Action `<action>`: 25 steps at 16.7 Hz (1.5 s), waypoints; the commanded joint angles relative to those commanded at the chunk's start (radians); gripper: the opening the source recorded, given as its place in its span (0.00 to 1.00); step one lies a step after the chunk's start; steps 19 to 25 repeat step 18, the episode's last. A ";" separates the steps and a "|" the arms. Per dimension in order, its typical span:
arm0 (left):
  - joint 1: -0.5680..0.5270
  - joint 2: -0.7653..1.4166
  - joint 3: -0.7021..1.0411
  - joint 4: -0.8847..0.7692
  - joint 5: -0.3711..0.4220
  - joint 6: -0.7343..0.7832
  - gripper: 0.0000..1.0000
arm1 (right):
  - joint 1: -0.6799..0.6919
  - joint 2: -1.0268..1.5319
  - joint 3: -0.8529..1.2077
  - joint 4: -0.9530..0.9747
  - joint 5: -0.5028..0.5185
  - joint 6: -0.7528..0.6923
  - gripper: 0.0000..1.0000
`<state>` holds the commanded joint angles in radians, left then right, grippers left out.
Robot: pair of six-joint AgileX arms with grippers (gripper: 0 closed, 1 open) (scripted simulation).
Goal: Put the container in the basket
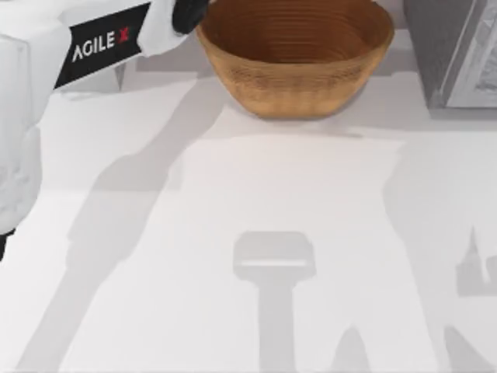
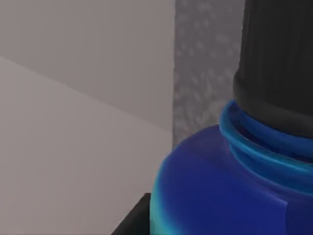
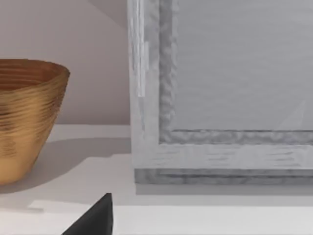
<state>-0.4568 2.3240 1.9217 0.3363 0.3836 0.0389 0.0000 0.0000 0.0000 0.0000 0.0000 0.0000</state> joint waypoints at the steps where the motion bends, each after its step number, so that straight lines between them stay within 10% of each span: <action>1: 0.000 0.000 0.000 0.000 0.000 0.000 0.15 | 0.000 0.000 0.000 0.000 0.000 0.000 1.00; 12: 0.000 0.000 0.000 0.000 0.000 0.000 0.98 | 0.000 0.000 0.000 0.000 0.000 0.000 1.00; 25: 0.000 0.000 0.000 0.000 0.000 0.000 1.00 | 0.000 0.000 0.000 0.000 0.000 0.000 1.00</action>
